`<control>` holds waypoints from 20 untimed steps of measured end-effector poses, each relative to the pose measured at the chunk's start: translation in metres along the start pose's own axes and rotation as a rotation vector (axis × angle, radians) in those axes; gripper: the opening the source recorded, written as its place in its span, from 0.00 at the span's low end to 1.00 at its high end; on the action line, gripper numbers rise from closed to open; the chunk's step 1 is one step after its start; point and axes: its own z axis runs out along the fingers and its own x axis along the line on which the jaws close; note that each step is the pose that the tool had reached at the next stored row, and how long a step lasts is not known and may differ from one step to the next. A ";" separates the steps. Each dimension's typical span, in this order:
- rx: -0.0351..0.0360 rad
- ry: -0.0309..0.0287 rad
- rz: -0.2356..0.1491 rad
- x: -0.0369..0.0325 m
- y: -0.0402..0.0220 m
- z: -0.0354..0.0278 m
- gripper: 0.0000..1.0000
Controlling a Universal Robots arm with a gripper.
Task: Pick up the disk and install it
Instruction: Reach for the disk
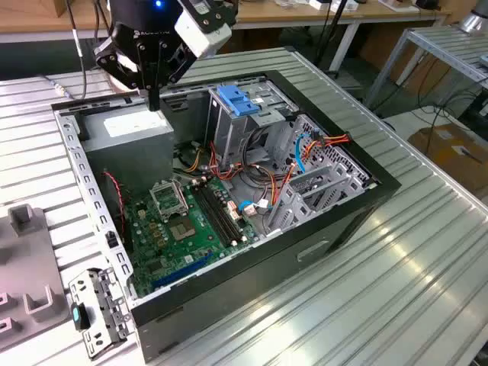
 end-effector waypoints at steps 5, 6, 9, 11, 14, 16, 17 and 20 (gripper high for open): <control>-0.0001 0.0000 0.000 0.0016 -0.0001 0.0000 0.11; -0.0001 -0.0001 0.000 0.0023 -0.0002 0.0000 0.11; 0.0000 0.0000 0.000 0.0058 -0.0004 0.0000 0.11; 0.0000 0.0000 0.000 0.0077 -0.0006 0.0000 0.11; 0.0000 0.0000 0.000 0.0116 -0.0009 0.0000 0.11; 0.0000 0.0000 0.000 0.0152 -0.0012 0.0000 0.11; 0.0000 0.0000 0.000 0.0169 -0.0013 0.0000 0.11; 0.0000 0.0000 0.000 0.0205 -0.0016 0.0001 0.11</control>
